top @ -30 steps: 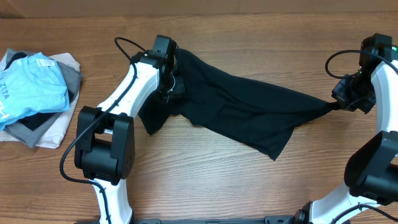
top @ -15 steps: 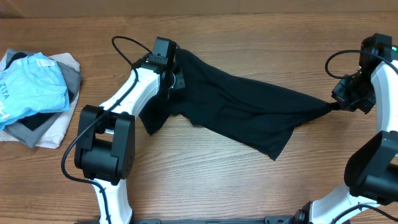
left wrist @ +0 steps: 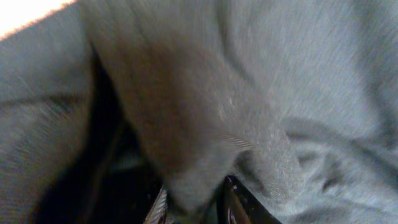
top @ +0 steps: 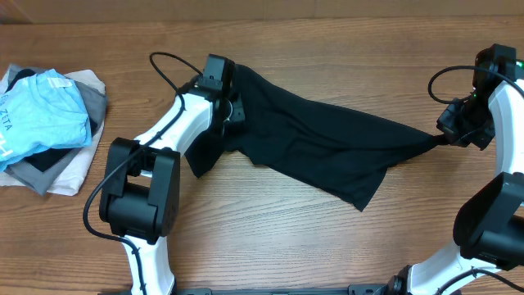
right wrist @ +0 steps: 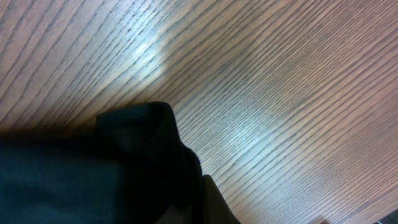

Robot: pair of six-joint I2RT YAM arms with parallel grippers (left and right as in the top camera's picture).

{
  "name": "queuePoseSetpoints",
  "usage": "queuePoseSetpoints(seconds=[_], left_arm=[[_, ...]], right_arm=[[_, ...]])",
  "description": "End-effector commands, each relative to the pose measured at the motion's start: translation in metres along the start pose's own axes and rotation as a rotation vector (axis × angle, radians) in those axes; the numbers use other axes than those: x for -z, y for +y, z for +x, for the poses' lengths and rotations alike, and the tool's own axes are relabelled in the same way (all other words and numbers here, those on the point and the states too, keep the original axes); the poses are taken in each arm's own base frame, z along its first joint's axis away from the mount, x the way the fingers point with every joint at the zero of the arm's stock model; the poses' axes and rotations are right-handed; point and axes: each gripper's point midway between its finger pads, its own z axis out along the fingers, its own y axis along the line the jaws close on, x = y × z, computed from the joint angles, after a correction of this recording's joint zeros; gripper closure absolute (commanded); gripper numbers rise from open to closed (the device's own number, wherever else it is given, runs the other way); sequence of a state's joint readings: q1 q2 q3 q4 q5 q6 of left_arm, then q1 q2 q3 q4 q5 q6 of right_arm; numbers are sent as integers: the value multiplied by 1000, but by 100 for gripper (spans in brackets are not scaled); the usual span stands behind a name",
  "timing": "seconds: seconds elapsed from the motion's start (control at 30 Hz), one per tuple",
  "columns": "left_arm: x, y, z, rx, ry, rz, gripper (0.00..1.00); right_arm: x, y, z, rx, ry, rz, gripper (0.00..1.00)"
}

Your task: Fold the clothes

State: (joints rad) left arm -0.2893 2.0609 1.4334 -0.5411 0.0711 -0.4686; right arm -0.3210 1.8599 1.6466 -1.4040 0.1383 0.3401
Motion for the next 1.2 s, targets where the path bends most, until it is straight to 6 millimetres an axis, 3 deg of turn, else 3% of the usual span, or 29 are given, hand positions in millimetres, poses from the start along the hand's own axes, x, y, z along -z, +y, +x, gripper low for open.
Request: queuePoseSetpoints(seconds=[0.0, 0.23, 0.6, 0.87, 1.0, 1.17], left_arm=[[-3, -2, 12, -4, 27, 5, 68], [-3, -7, 6, -6, 5, 27, 67], [1, -43, 8, -21, 38, 223, 70], [-1, -23, 18, -8, 70, 123, 66], [-2, -22, 16, -9, 58, 114, 56], [-3, -18, 8, -13, 16, 82, 55]], right_arm=[[14, -4, -8, -13, -51, -6, 96], [14, -4, -7, -13, -51, -6, 96], [14, -4, -8, -13, -51, -6, 96], [14, -4, -8, -13, -51, -6, 96], [14, -4, -8, -13, -51, -6, 96], [14, -4, -7, -13, -51, -6, 96]])
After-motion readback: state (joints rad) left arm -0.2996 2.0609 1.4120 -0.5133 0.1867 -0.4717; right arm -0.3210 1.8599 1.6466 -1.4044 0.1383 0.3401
